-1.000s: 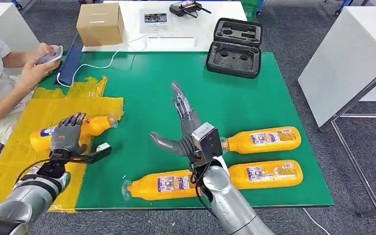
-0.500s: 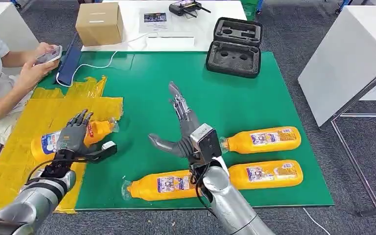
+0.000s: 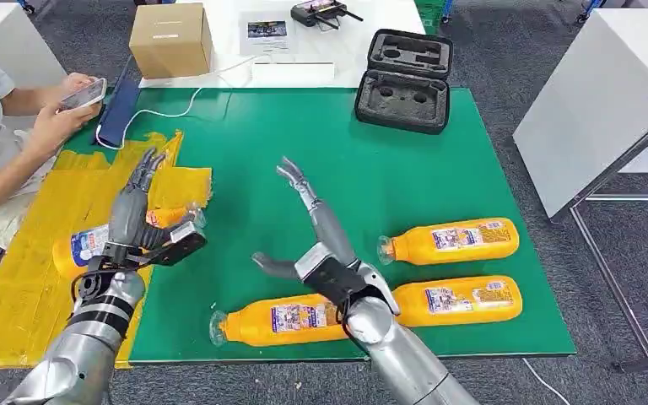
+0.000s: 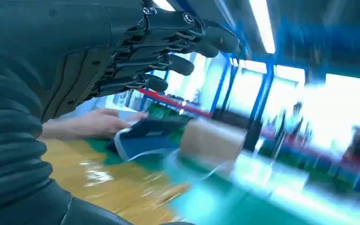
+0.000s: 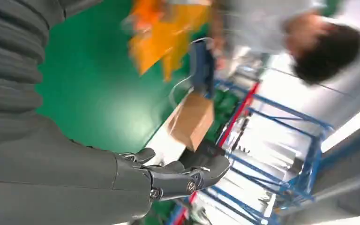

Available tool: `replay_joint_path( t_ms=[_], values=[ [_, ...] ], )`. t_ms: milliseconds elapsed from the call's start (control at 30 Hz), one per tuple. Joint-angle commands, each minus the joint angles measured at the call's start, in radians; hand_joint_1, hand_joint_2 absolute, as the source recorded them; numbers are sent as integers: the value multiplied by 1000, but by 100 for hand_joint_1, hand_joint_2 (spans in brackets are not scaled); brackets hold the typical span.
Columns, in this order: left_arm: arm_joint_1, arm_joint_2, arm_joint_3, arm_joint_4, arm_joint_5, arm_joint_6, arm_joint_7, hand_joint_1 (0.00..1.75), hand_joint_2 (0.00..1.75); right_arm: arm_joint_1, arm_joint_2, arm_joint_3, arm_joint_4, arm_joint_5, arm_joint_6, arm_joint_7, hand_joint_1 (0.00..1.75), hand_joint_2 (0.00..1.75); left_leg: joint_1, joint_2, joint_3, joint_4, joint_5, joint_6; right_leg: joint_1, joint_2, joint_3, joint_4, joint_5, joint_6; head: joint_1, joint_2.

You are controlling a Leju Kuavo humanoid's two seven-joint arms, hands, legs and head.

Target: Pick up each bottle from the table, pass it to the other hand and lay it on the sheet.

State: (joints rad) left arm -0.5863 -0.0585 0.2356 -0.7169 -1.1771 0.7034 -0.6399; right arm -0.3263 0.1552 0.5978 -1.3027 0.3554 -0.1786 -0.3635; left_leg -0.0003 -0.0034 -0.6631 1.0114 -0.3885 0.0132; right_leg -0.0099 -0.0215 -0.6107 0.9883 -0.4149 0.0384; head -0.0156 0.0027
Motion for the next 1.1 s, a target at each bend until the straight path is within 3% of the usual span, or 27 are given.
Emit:
replay_joint_path(
  t_ms=[33, 67, 100, 233, 333, 633, 767, 967, 1100],
  values=[
    [47, -150, 166, -152, 155, -5, -54, 0, 175, -73, -74, 157, 146, 262, -21, 49, 0, 0, 0, 1, 6, -1, -2, -1, 0, 2, 6, -2, -2, -1, 0, 0],
    [39, -127, 99, -102, 266, -34, -36, 0, 175, -79, -75, 166, 157, 295, -15, 56, 0, 0, 0, 1, 9, -1, -3, -1, 0, 3, 9, -2, -2, -1, 0, 0],
    [43, -104, 37, -104, 413, -178, 7, 0, 175, -91, -77, 184, 174, 341, -1, 74, 0, 175, 0, 0, 6, -1, -2, -1, 0, 1, 5, -1, -1, -1, -1, 0],
    [69, -74, -66, -163, 677, -386, 106, 0, 175, -148, -97, 255, 259, 492, 39, 144, 0, 175, 2, 0, 9, -1, -3, -1, 1, 2, 9, -1, -3, -1, 0, 0],
    [82, -62, -122, -195, 730, -446, 112, 0, 175, -190, -108, 295, 334, 526, 63, 150, 0, 175, 2, 1, 5, -1, -1, 0, 2, 2, 5, -1, -1, -1, -1, 0],
    [81, -73, -151, -193, 738, -450, 119, 0, 175, -223, -110, 314, 385, 554, 68, 164, 0, 175, 1, 0, 8, -1, -3, -1, 1, 2, 8, -1, -3, -1, 0, 0],
    [68, -79, -182, -170, 763, -466, 118, 0, 175, -269, -135, 386, 419, 583, 123, 159, 0, 175, 2, 0, 8, 0, -3, -1, 2, 2, 8, -1, -3, -1, 0, 0],
    [37, -85, -196, -136, 780, -464, 116, 0, 175, -317, -160, 423, 442, 551, 180, 112, 0, 175, 2, -2, 7, 0, -2, -1, 2, -1, 8, -1, -2, -1, -1, 0],
    [1, -90, -216, -90, 810, -474, 100, 0, 175, -350, -187, 452, 427, 427, 261, 57, 0, 175, 2, -2, 6, 0, -2, 0, 2, -1, 7, -1, -2, -1, -1, 0]
  ],
)
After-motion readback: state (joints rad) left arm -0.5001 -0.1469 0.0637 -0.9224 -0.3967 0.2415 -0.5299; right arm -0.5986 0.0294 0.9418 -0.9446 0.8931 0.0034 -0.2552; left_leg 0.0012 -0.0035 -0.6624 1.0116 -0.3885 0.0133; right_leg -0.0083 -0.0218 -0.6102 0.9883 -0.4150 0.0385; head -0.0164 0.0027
